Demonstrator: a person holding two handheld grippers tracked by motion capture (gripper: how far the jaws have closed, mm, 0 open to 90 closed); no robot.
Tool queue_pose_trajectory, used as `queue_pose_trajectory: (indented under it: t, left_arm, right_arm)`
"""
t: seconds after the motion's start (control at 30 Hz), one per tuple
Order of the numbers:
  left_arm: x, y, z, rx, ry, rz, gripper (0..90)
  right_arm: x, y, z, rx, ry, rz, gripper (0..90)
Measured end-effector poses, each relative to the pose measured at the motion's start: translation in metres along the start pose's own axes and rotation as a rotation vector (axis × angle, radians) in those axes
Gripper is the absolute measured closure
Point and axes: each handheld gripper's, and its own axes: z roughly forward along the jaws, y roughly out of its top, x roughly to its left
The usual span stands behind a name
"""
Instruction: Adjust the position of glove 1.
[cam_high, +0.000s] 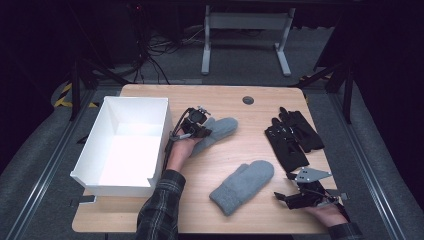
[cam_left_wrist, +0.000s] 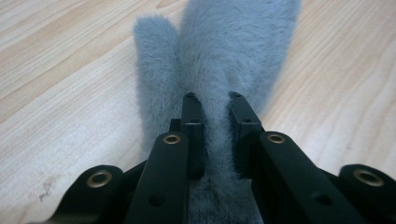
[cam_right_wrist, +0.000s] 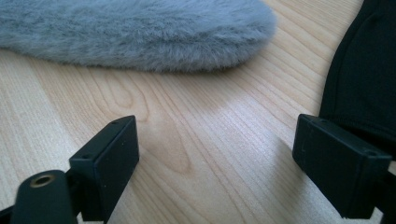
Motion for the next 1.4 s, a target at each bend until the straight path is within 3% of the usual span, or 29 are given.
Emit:
queue_pose_trajectory:
  t: [0.1, 0.53, 0.77, 1.07, 1.4]
  left_arm:
    - [-0.006, -0.001, -0.007, -0.012, -0.007, -0.011, 80.2]
    - [-0.042, -0.009, -0.029, -0.029, -0.119, -0.047, 81.4]
    - [-0.072, -0.014, -0.041, -0.034, -0.152, -0.009, 81.4]
    - [-0.112, -0.020, -0.049, -0.037, -0.179, 0.010, 81.5]
    - [-0.151, -0.024, -0.041, -0.038, -0.175, 0.047, 81.3]
  right_arm:
    - [0.000, 0.000, 0.000, 0.000, 0.001, -0.001, 14.8]
    - [0.000, 0.000, 0.000, -0.001, 0.001, -0.001, 14.8]
    - [0.000, 0.000, 0.000, -0.001, 0.001, -0.002, 14.8]
    - [0.000, 0.000, 0.000, 0.000, 0.001, -0.002, 14.8]
    - [0.000, 0.000, 0.000, 0.000, 0.001, -0.002, 14.8]
